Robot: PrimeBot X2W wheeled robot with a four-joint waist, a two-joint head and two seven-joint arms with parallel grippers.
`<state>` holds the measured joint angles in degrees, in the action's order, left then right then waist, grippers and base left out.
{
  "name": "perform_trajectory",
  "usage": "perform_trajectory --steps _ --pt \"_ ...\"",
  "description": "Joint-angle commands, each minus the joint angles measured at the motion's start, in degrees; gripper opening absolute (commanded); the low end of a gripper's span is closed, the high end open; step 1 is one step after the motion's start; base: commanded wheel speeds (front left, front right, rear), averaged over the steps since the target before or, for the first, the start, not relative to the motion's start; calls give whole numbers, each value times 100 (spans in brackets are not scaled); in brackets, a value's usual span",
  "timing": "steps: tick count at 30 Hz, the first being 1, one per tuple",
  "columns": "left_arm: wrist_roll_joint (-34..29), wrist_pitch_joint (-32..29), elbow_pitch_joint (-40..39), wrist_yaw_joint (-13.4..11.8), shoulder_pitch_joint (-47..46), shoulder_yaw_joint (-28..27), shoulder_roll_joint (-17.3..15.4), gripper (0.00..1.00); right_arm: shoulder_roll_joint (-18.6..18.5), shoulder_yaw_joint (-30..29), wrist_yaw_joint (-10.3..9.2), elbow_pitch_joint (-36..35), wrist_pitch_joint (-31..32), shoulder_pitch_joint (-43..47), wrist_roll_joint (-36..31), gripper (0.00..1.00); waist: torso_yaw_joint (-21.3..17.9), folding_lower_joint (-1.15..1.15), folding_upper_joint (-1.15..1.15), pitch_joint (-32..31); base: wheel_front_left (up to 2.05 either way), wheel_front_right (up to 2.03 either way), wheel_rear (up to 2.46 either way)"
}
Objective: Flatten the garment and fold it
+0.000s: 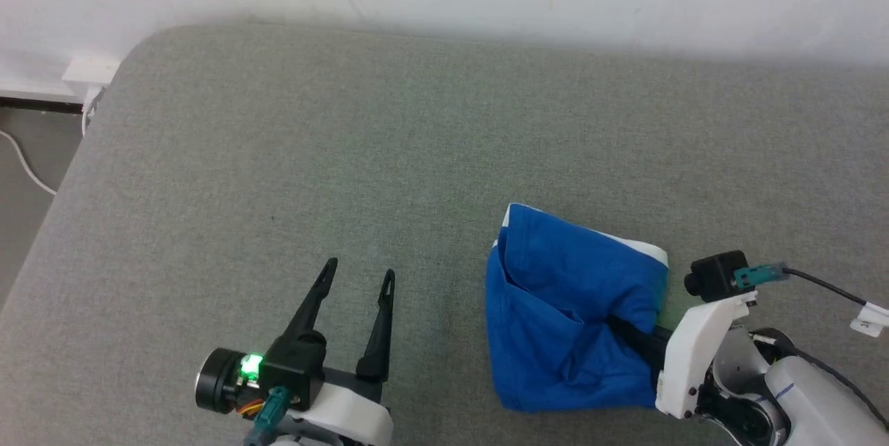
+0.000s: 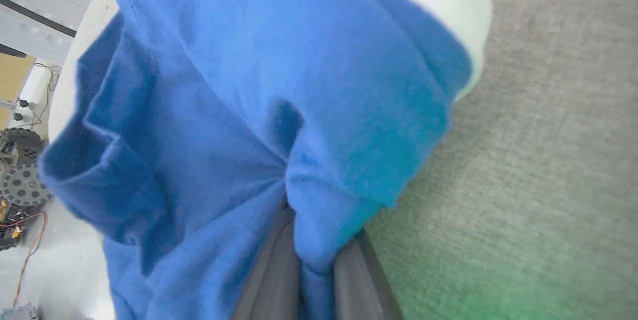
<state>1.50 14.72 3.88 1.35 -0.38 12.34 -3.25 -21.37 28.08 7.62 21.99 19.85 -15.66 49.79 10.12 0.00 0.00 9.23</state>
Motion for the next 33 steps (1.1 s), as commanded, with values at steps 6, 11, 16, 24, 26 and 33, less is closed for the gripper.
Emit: perform_trajectory --steps 6,11,16,24,26,33 --pt "-22 28 32 -18 -12 133 28 100 -367 451 -13 62 -261 -334 -469 0 -320 0 0 -199 0 0 0" --pt "1 28 16 -21 1 365 32 100 -879 957 -13 -324 27 -747 -932 0 -882 0 0 -213 0 0 0" --pt "26 28 -12 -31 -112 739 35 100 -1720 1614 -13 -806 527 -1337 -1404 0 -1624 0 0 20 0 0 0" --pt "-38 28 -61 -39 -606 1107 36 100 -2909 2285 -13 -914 487 -2246 -1673 0 -2491 0 0 781 0 0 0" --pt "-78 28 -106 -5 -723 1138 32 100 -3071 2309 -13 -751 288 -2399 -1722 0 -2591 0 0 989 0 0 0" --pt "-137 28 -520 164 -1133 1201 -35 100 -3187 2097 -13 324 -722 -2673 -1906 0 -2582 0 0 1681 0 0 0"
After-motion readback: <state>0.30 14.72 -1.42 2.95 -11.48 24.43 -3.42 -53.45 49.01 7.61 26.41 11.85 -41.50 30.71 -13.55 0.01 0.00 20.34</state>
